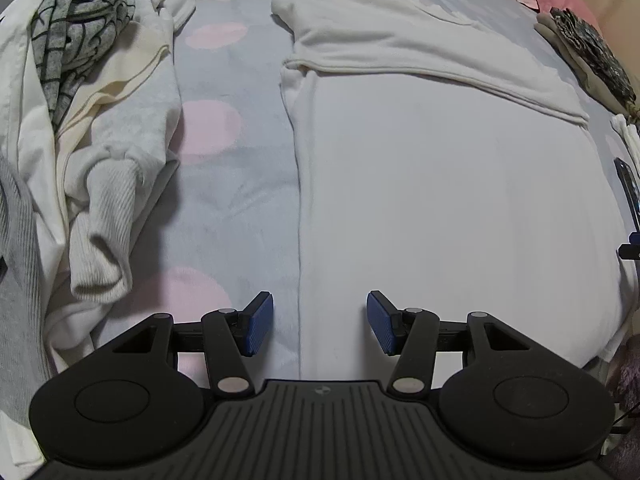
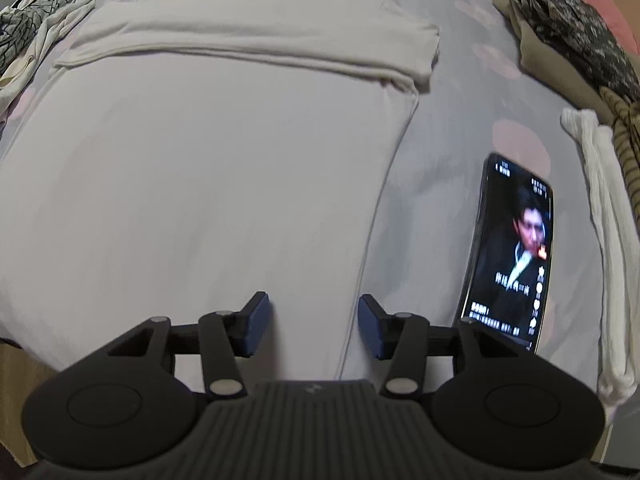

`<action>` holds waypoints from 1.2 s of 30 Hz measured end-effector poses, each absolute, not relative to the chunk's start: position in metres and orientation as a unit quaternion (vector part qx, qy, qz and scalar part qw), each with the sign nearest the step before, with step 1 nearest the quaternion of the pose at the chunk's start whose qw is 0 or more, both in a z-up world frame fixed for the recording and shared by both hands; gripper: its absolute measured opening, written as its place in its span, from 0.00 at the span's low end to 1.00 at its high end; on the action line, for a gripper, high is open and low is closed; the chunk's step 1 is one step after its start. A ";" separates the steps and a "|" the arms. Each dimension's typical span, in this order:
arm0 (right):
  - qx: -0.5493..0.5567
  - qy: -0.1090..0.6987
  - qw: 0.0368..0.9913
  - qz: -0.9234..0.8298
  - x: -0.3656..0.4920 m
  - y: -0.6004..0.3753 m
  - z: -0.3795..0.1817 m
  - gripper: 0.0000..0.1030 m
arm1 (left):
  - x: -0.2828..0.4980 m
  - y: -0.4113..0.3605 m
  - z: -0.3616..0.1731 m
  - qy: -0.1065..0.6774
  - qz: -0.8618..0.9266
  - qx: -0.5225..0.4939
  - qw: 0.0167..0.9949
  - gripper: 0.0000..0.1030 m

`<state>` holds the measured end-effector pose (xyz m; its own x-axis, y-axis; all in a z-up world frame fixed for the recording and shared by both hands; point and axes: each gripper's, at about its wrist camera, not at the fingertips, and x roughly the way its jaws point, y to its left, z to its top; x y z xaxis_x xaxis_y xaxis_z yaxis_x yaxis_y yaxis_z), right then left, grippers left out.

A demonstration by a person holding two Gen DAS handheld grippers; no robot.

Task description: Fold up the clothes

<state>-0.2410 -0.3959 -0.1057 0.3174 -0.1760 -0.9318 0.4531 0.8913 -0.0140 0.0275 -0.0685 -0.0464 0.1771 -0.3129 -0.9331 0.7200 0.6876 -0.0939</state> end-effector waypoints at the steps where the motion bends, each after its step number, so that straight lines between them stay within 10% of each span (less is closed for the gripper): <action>1: 0.124 0.555 0.799 -0.197 -0.242 -0.394 -0.107 0.52 | 0.026 -0.068 -0.048 0.542 -0.344 0.192 0.742 0.49; 16: 0.121 0.575 0.787 -0.189 -0.241 -0.380 -0.114 0.37 | 0.021 -0.072 -0.065 0.565 -0.323 0.211 0.729 0.48; 24: 0.085 0.570 0.793 -0.196 -0.237 -0.359 -0.106 0.08 | 0.005 -0.087 -0.058 0.542 -0.345 0.247 0.726 0.05; 36: 0.086 0.537 0.810 -0.220 -0.236 -0.377 -0.061 0.05 | 0.028 -0.077 0.003 0.497 -0.371 0.164 0.768 0.02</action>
<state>-0.2355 -0.3767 -0.0611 0.3257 -0.2647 -0.9076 0.4488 0.8882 -0.0980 0.0285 -0.0775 0.0030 0.2318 -0.4065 -0.8837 0.7318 0.6715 -0.1169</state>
